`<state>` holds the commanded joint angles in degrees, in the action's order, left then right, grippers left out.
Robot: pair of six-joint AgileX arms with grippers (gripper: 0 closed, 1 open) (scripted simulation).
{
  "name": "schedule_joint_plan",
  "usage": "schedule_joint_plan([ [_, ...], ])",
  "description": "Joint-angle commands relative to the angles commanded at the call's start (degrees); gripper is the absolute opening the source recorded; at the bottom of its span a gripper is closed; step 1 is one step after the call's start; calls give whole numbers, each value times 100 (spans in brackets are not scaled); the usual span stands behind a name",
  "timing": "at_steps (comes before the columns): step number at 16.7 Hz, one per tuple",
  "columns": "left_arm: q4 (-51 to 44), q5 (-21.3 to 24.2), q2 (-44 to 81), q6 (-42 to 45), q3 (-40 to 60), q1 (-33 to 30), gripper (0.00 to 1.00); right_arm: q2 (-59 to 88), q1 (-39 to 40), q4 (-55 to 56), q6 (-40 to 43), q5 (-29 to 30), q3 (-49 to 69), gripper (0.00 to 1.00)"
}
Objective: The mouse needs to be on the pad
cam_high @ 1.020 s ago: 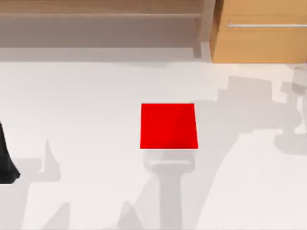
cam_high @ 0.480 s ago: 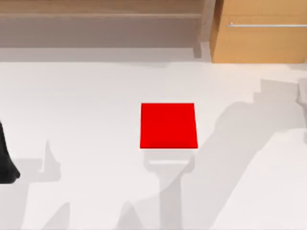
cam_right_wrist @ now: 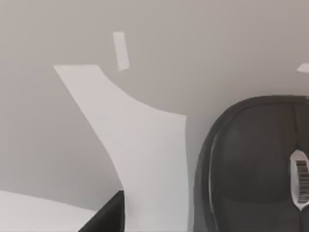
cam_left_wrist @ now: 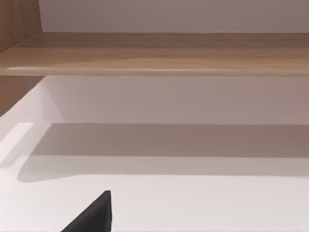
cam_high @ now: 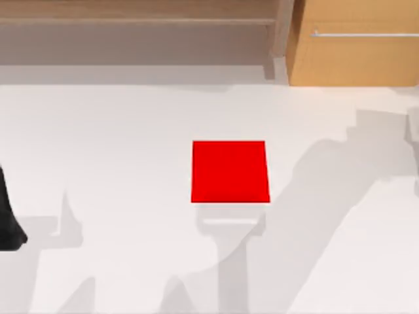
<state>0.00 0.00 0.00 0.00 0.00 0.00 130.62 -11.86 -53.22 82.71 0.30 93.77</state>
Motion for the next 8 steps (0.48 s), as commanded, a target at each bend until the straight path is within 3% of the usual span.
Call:
schedule_joint_plan([
  [8,0,0,0,0,0,0,100,0,0,0,0,0,0,2],
])
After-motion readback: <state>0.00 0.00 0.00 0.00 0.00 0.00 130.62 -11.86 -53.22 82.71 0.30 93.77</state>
